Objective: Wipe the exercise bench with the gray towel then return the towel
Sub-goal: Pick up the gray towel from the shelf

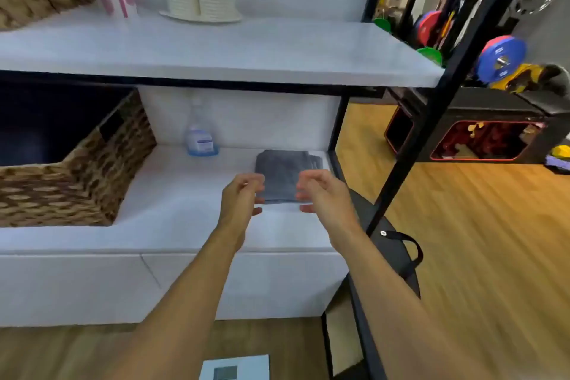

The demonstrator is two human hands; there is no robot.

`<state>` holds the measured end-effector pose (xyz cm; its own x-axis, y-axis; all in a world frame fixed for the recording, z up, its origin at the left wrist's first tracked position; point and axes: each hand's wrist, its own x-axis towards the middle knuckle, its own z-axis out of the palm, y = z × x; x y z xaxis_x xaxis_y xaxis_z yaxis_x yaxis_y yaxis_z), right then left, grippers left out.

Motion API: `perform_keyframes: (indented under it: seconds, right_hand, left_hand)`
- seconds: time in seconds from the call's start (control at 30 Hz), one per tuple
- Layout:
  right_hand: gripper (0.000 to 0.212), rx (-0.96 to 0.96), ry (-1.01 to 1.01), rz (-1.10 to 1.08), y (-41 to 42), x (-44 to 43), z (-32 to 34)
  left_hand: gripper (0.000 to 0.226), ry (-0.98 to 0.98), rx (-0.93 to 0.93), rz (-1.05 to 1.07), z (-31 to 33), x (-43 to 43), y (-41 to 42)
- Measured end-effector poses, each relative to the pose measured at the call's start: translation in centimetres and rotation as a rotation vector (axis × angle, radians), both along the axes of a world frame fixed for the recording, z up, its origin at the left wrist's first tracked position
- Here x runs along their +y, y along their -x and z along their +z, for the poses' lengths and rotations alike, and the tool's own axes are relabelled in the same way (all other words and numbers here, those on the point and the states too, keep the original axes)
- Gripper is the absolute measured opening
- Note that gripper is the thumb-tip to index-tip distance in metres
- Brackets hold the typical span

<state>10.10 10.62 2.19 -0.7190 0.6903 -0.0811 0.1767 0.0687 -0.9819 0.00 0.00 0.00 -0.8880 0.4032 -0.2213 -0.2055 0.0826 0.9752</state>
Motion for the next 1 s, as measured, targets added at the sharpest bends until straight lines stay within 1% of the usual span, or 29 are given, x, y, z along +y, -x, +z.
perform_keyframes:
  seconds: [0.03, 0.1, 0.13, 0.17, 0.23, 0.27, 0.3, 0.37, 0.4, 0.43, 0.47, 0.53, 0.6, 0.67, 0.83, 0.93, 1.0]
  right_hand:
    - [0.014, 0.030, -0.008, -0.025, 1.2, 0.7, -1.6]
    - [0.015, 0.046, -0.071, -0.084, 3.5, 3.0, -5.6]
    - [0.014, 0.011, -0.117, -0.115, 4.6, 4.3, -7.7]
    - [0.014, -0.005, -0.180, -0.135, 5.7, 5.7, -9.9]
    - [0.020, -0.122, -0.359, -0.172, 7.5, 8.3, -13.7]
    - [0.017, -0.207, -0.413, -0.196, 8.1, 9.1, -15.2]
    - [0.015, -0.279, -0.462, -0.216, 8.8, 10.1, -16.6]
    - [0.044, -0.441, -0.541, -0.281, 9.9, 11.2, -18.7]
    - [0.053, -0.477, -0.569, -0.311, 10.3, 11.3, -19.4]
    - [0.060, -0.483, -0.584, -0.341, 10.7, 11.6, -19.9]
    - [0.065, -0.473, -0.559, -0.359, 11.0, 11.9, -20.2]
    - [0.071, -0.468, -0.457, -0.372, 11.6, 12.5, -19.8]
    - [0.057, -0.450, -0.325, -0.294, 11.9, 12.7, -19.2]
    - [0.045, -0.410, -0.174, -0.202, 11.8, 12.3, -18.4]
    - [0.039, -0.182, 0.263, -0.127, 9.9, 9.3, -15.6]
    - [0.037, -0.004, 0.390, -0.083, 7.2, 6.8, -11.6]
    - [0.035, 0.113, 0.420, -0.070, 4.6, 4.8, -7.5]
  left_hand:
    - [0.014, -0.007, 0.005, 0.012, -1.6, 0.9, 1.1]
    - [0.008, 0.003, 0.036, 0.025, -5.4, 2.9, 3.7]
    - [0.008, 0.035, 0.049, 0.032, -7.5, 4.0, 5.1]
    - [0.013, 0.069, 0.068, 0.032, -9.5, 5.0, 6.4]
    - [0.020, 0.151, 0.118, 0.038, -12.7, 6.7, 8.5]
    - [0.025, 0.198, 0.158, 0.033, -13.8, 7.3, 9.2]
    - [0.034, 0.241, 0.197, 0.033, -14.9, 8.1, 9.9]
    - [0.053, 0.335, 0.273, 0.056, -16.4, 9.3, 11.0]
    - [0.059, 0.377, 0.291, 0.066, -16.8, 9.7, 11.4]
    - [0.060, 0.379, 0.274, 0.060, -17.0, 10.1, 11.8]
    - [0.057, 0.328, 0.224, 0.033, -17.1, 10.4, 12.1]
    - [0.037, 0.145, 0.075, -0.019, -16.7, 10.4, 12.4]
    - [0.021, 0.058, -0.015, -0.057, -16.0, 10.0, 12.0]
    - [0.022, -0.004, -0.083, -0.096, -15.5, 9.1, 11.4]
    - [0.026, -0.118, -0.162, -0.054, -12.7, 5.4, 9.8]
    - [0.035, -0.221, -0.205, -0.043, -8.6, 2.4, 7.7]
    - [0.033, -0.285, -0.224, -0.050, -4.6, 0.4, 5.5]
